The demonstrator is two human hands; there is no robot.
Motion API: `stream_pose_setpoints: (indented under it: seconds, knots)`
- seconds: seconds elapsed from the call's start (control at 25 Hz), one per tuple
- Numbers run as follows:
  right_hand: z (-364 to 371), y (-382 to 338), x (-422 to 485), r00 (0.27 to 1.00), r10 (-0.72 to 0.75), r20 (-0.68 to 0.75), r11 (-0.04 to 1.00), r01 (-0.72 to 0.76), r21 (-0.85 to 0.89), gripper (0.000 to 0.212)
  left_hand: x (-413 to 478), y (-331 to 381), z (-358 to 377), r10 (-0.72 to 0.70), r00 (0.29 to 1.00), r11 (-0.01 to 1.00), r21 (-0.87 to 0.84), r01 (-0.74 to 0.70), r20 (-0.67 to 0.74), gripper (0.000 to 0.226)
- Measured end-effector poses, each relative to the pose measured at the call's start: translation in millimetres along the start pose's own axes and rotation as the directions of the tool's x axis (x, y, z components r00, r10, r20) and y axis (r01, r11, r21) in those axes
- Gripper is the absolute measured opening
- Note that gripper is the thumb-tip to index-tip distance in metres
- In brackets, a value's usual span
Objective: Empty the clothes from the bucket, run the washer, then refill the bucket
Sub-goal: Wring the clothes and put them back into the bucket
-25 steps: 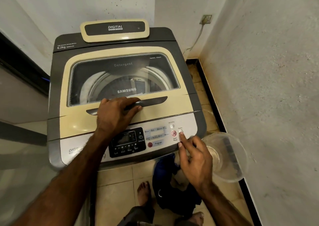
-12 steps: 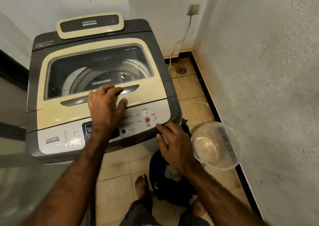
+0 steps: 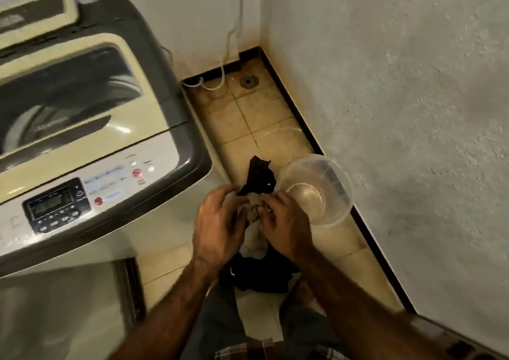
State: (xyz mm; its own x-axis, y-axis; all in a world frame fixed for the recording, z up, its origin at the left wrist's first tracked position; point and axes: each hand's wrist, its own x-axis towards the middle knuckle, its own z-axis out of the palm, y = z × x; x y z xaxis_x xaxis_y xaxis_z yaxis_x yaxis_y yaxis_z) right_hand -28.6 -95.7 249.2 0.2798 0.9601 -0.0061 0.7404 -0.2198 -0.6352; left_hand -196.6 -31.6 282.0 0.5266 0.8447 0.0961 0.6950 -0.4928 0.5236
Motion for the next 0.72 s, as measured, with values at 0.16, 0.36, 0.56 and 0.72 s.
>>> stream_pose_setpoints:
  seconds: [0.16,0.36,0.56,0.72]
  knots:
    - [26,52,-22,0.984,0.178,0.010,0.984,-0.178,-0.007,0.023,-6,-22,74,-0.152,0.953,0.987,-0.002,0.158,0.262,0.040]
    - [111,119,-14,0.922,0.374,0.099,0.925,-0.379,0.030,0.027,-1,-99,184,-0.239,0.838,0.968,0.056,0.244,0.491,0.037]
    - [204,184,-3,0.862,0.475,0.177,0.869,-0.491,0.060,0.025,14,-156,283,-0.313,0.764,0.947,0.128,0.294,0.565,0.041]
    - [267,228,3,0.832,0.515,0.208,0.834,-0.542,0.104,0.023,22,-195,349,-0.312,0.809,0.950,0.191,0.248,0.499,0.066]
